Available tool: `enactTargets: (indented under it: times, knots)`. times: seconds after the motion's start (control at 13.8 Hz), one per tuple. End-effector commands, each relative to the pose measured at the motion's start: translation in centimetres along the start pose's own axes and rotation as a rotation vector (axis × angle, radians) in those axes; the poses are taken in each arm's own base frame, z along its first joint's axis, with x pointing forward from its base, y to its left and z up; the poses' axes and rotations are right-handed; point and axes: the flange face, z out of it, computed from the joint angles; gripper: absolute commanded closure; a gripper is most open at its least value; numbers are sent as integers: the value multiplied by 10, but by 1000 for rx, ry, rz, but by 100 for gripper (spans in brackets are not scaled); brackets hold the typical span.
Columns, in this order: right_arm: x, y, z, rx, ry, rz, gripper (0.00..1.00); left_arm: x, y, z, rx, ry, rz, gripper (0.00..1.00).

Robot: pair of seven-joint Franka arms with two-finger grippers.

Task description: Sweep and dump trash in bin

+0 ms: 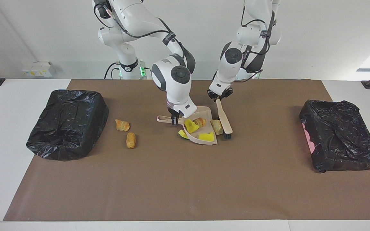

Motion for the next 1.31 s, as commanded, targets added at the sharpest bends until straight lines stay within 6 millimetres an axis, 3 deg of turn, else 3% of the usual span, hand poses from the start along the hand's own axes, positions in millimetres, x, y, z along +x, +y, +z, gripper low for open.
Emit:
enactTargets:
  times: [0.0,0.22,0.36,0.51,0.65,0.87,1.09,1.23]
  knots:
    - [-9,-8,4,0,3,22,100,-7,25,-4,-47,-19,41,100]
    - [-8,-9,3,20,19,34,100,-3,60,-25,-146,-68,9,100]
    - [-7,-8,-1,15,22,33,100,-1,63,-34,-139,-99,15,100]
    - [-8,-7,-8,5,27,30,100,-1,58,-53,-126,-119,12,100]
    - [-21,0,-15,2,45,49,100,2,45,-69,-103,-150,-3,100]
    - [-24,-3,-33,5,98,53,100,5,19,-93,-91,-118,-42,100]
    - [-27,-4,-47,-4,106,59,100,3,14,-90,-78,-116,-45,100]
    - [-47,7,-56,1,116,72,100,6,10,-89,-45,-89,-36,100]
